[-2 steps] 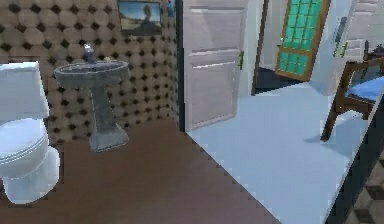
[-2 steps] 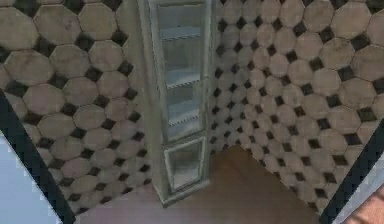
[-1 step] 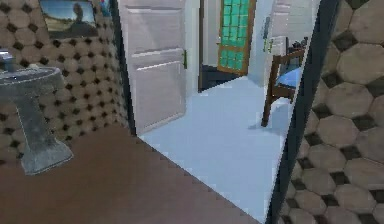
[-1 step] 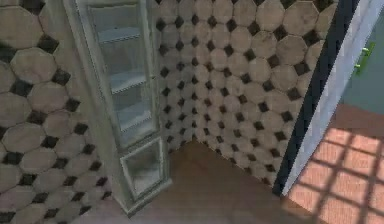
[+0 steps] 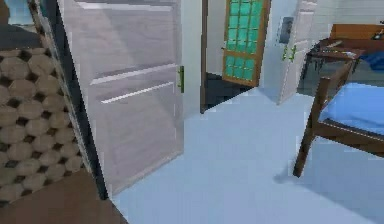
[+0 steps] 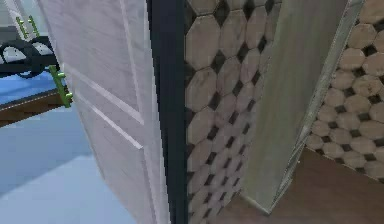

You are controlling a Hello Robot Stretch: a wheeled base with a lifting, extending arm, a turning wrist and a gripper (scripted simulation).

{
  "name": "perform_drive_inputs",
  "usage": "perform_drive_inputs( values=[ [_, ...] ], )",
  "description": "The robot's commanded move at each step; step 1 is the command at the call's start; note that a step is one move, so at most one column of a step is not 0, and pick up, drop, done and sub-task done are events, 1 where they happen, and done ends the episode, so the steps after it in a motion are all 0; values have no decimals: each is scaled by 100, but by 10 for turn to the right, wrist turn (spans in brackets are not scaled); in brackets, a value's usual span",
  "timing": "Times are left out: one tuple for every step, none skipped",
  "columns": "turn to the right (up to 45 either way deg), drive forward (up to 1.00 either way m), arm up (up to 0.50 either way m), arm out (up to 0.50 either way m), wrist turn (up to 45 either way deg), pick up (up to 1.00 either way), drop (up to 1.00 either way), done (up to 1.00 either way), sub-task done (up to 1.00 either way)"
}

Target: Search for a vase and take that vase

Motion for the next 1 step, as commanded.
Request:
perform_drive_inputs(
  values=[
    [0,20,0,0,0,0,0,0,0]
  ],
)
